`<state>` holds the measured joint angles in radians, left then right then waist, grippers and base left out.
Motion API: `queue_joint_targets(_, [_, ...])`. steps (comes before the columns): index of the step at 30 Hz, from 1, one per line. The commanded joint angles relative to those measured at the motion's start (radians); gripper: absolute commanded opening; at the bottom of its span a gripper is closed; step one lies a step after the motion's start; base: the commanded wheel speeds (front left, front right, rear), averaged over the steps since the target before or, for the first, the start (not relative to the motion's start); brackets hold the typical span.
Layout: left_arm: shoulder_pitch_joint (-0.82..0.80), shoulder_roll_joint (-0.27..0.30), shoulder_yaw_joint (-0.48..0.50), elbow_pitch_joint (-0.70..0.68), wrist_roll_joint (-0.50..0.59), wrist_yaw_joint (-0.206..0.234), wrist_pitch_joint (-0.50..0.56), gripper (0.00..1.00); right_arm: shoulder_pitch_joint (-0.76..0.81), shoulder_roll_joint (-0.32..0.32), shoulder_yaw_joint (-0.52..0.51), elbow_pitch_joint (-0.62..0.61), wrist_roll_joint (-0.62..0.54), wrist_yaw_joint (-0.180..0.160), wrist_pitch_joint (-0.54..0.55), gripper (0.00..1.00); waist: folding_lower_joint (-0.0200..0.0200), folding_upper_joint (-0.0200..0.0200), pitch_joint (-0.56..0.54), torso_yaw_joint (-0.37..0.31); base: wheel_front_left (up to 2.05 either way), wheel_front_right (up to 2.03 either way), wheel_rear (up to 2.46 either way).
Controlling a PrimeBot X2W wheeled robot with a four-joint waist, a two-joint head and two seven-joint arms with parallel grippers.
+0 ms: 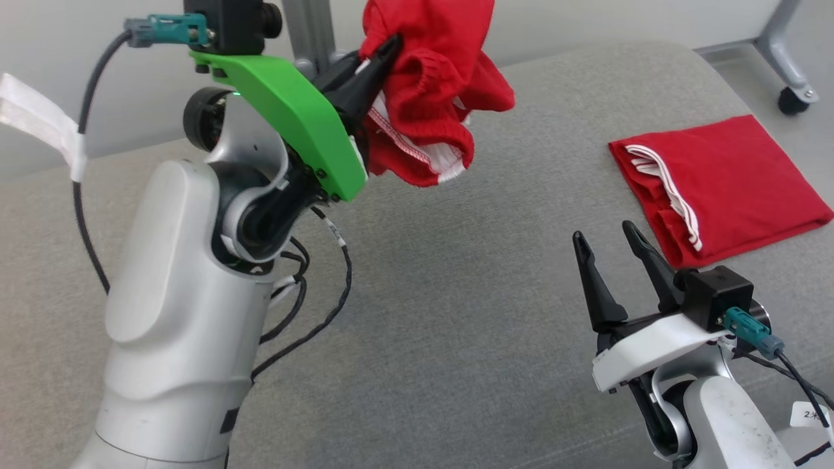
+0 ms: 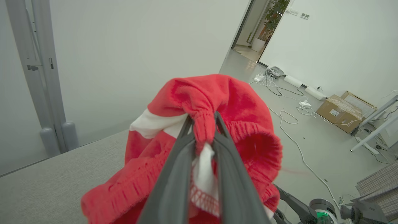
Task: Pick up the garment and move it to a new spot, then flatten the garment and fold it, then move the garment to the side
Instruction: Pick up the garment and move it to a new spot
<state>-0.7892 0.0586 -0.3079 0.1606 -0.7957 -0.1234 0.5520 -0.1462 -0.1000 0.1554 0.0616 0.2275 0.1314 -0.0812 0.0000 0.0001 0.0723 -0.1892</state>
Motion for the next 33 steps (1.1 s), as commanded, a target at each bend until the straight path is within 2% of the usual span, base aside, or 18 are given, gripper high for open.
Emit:
queue_joint_targets(1, [0.026, 0.001, -0.014, -0.003, -0.005, 0.005, -0.016, 0.00, 0.002, 0.005, 0.002, -0.003, -0.003, -0.002, -0.005, 1.00, 0.0000, -0.0001, 0.067, -0.120, 0.00, 0.00, 0.00])
queue_joint_targets(6, [0.096, -0.002, -0.070, 0.060, -0.002, 0.024, -0.060, 0.00, -0.005, 0.012, 0.002, -0.004, -0.002, -0.002, -0.016, 1.00, 0.0000, -0.0001, 0.102, -0.167, 0.00, 0.00, 0.00])
queue_joint_targets(10, [0.162, 0.044, -0.093, 0.170, 0.068, 0.039, -0.114, 0.00, -0.013, 0.018, 0.005, 0.002, 0.002, -0.002, -0.026, 1.00, 0.0000, -0.0001, 0.120, -0.184, 0.00, 0.00, 0.00])
queue_joint_targets(11, [0.175, 0.058, -0.100, 0.200, 0.102, 0.045, -0.143, 0.09, -0.015, 0.019, 0.005, 0.005, 0.003, -0.002, -0.028, 1.00, 0.0000, -0.0001, 0.123, -0.185, 0.00, 0.00, 0.00])
queue_joint_targets(12, [0.185, 0.072, -0.105, 0.225, 0.127, 0.051, -0.169, 0.91, -0.017, 0.020, 0.005, 0.008, 0.004, -0.002, -0.031, 1.00, 0.0000, -0.0001, 0.124, -0.185, 0.00, 0.00, 0.00])
queue_joint_targets(13, [0.196, 0.080, -0.111, 0.247, 0.145, 0.052, -0.193, 1.00, -0.017, 0.021, 0.005, 0.010, 0.004, -0.002, -0.033, 1.00, 0.0000, -0.0001, 0.124, -0.185, 0.00, 0.00, 0.00])
queue_joint_targets(14, [0.214, 0.081, -0.110, 0.274, 0.157, 0.062, -0.224, 1.00, -0.016, 0.021, 0.001, 0.014, 0.004, -0.002, -0.036, 1.00, 0.0000, -0.0001, 0.123, -0.180, 0.00, 0.00, 0.00])
queue_joint_targets(18, [0.255, 0.091, -0.109, 0.316, 0.177, 0.047, -0.336, 1.00, -0.004, 0.025, -0.014, 0.019, -0.005, -0.002, -0.040, 1.00, 0.0000, -0.0001, 0.113, -0.141, 0.00, 0.00, 0.00])
queue_joint_targets(24, [0.325, 0.103, -0.090, 0.283, 0.192, 0.027, -0.545, 1.00, 0.012, 0.020, -0.031, 0.020, -0.013, -0.002, -0.038, 1.00, 0.0000, -0.0001, 0.076, -0.059, 0.00, 0.00, 0.00])
queue_joint_targets(29, [0.414, 0.117, -0.062, 0.228, 0.234, 0.063, -0.734, 1.00, 0.024, 0.014, -0.040, 0.013, -0.015, -0.002, -0.024, 1.00, 0.0000, -0.0001, 0.035, 0.003, 0.00, 0.00, 0.00])
queue_joint_targets(33, [0.492, 0.125, -0.015, 0.172, 0.247, 0.094, -0.800, 1.00, 0.033, 0.006, -0.051, 0.009, -0.016, -0.002, -0.011, 1.00, 0.0000, -0.0001, 0.004, 0.043, 0.00, 0.00, 0.00])
